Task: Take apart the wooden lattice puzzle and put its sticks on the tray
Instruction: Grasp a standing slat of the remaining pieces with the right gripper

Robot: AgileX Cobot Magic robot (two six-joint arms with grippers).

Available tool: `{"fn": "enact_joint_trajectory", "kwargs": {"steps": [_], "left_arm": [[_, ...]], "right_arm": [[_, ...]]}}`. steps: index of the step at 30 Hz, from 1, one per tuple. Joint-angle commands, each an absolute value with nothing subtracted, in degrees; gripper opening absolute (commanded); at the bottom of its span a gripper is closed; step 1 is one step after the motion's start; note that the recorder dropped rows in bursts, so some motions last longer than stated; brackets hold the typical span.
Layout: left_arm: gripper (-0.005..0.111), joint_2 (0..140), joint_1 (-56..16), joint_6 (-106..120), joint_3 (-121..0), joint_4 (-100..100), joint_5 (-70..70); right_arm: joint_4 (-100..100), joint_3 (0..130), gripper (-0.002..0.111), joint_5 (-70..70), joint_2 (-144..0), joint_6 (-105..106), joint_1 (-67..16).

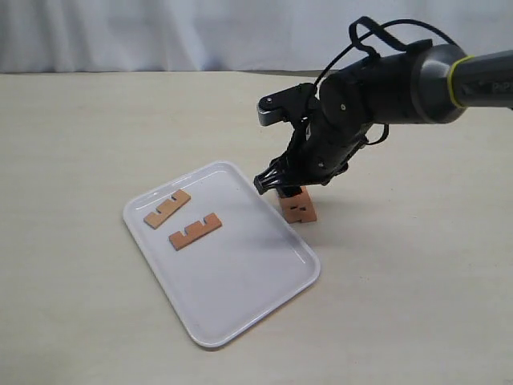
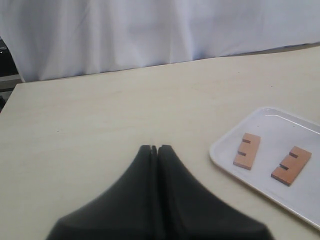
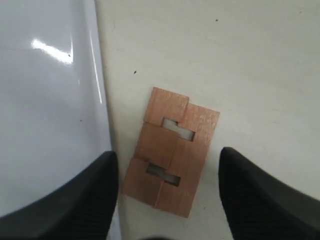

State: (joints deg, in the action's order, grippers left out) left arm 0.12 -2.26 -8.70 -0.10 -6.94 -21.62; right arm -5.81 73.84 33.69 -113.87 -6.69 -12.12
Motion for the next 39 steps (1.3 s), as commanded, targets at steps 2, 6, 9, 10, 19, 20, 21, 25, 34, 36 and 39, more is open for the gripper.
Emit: {"fn": "enact_joint_trajectory", "kwargs": {"steps": [2, 6, 9, 10, 19, 20, 21, 25, 34, 36, 39], "left_arm": [[0.0, 0.0, -2.74, -8.68, 0.0, -6.94, -20.64], [0.0, 0.0, -2.74, -8.68, 0.0, -6.94, -20.64], [0.0, 0.0, -2.74, -8.68, 0.0, -6.94, -20.64], [0.0, 0.0, -2.74, -8.68, 0.0, -6.94, -20.64], [0.0, 0.0, -2.74, -8.68, 0.0, -6.94, -20.64], [0.0, 0.0, -2.74, -8.68, 0.0, -6.94, -20.64], [0.0, 0.0, -2.74, -8.68, 0.0, -6.94, -20.64], [0.0, 0.0, -2.74, -8.68, 0.0, -6.94, -20.64], [0.0, 0.0, -2.74, -8.68, 0.0, -6.94, -20.64], [0.0, 0.0, -2.74, -8.68, 0.0, -6.94, -20.64], [0.0, 0.0, -2.74, -8.68, 0.0, -6.94, -20.64]], "right_arm": [[-4.93, 73.95, 0.056, 32.63, -115.63, -8.41, -12.12], [-4.93, 73.95, 0.056, 29.33, -116.98, -10.44, -12.12], [-4.93, 73.95, 0.056, 27.03, -117.21, -13.36, -12.12], [-4.93, 73.95, 0.056, 26.52, -117.21, -13.87, -12.12], [-8.59, 73.95, 0.056, 24.44, -117.21, -17.81, -12.12], [-8.59, 73.95, 0.056, 24.44, -117.21, -17.81, -12.12], [-8.59, 73.95, 0.056, 24.3, -117.21, -17.81, -12.12], [-8.59, 73.95, 0.056, 23.76, -117.29, -18.52, -12.12], [-9.64, 73.95, 0.056, 23.33, -120.54, -19.54, -12.12], [-9.79, 73.95, 0.056, 23.03, -121.11, -19.54, -12.12], [-10.06, 73.95, 0.049, 22.75, -121.61, -19.54, -12.12]]}}
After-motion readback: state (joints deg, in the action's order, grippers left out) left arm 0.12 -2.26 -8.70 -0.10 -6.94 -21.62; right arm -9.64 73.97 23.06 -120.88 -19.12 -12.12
